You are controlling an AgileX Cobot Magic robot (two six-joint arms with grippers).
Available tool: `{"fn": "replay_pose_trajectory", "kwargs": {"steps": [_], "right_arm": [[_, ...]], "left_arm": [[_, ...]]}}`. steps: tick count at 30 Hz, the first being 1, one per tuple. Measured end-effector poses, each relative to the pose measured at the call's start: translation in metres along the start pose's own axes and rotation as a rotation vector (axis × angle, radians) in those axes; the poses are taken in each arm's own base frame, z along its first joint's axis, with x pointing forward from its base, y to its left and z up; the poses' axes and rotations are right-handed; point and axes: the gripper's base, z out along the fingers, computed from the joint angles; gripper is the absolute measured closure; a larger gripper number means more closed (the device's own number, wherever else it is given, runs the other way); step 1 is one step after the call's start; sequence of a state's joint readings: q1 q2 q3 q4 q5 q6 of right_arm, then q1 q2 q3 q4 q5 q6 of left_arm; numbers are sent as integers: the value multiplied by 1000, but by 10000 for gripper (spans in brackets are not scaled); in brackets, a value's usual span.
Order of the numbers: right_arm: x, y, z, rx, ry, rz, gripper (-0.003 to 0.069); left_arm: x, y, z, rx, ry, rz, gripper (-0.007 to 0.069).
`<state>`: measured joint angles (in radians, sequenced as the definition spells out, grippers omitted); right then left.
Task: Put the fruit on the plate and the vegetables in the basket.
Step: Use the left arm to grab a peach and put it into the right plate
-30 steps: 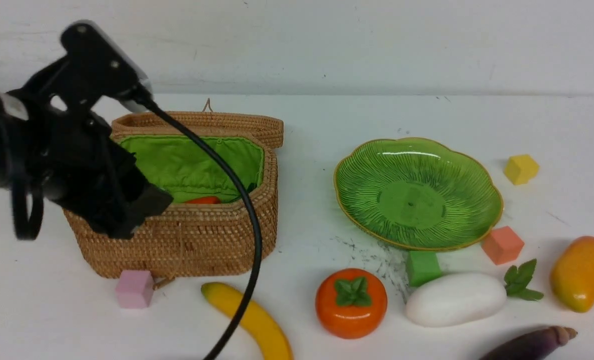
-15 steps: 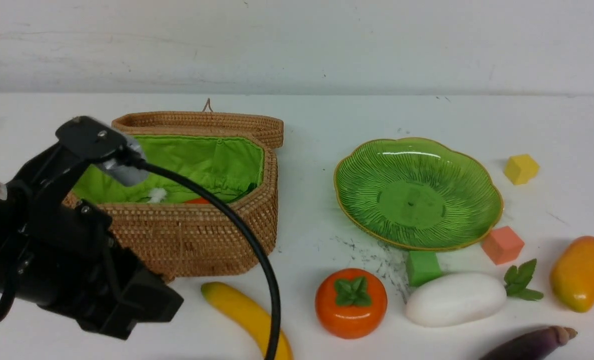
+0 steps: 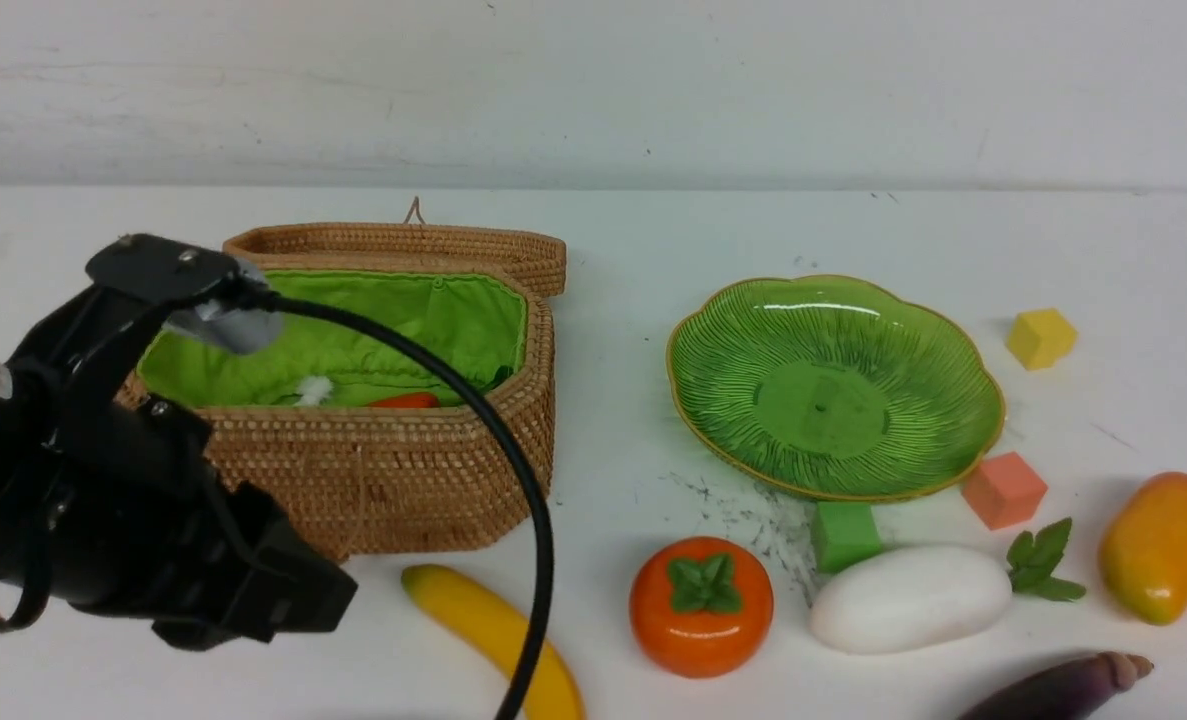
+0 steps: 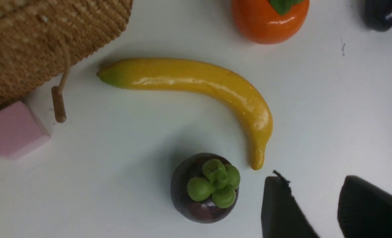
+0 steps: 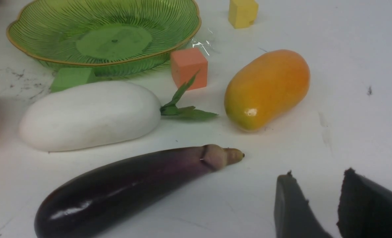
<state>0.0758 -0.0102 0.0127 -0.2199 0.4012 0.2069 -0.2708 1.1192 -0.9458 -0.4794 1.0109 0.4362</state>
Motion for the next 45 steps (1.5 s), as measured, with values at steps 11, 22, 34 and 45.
{"fn": "replay_pose_trajectory", "kwargs": {"steps": [11,22,34,45], "right_arm": [[0,0,0,0,0,0,417],[0,0,0,0,0,0,417],[0,0,0,0,0,0,417],[0,0,0,0,0,0,417]], "left_arm": [[18,-29,32,-40,263,-21,-15],[27,-6,100,-143,301,-129,-48],[34,11,148,-198,415,-155,-38],[39,9,155,-152,468,-120,62]]}}
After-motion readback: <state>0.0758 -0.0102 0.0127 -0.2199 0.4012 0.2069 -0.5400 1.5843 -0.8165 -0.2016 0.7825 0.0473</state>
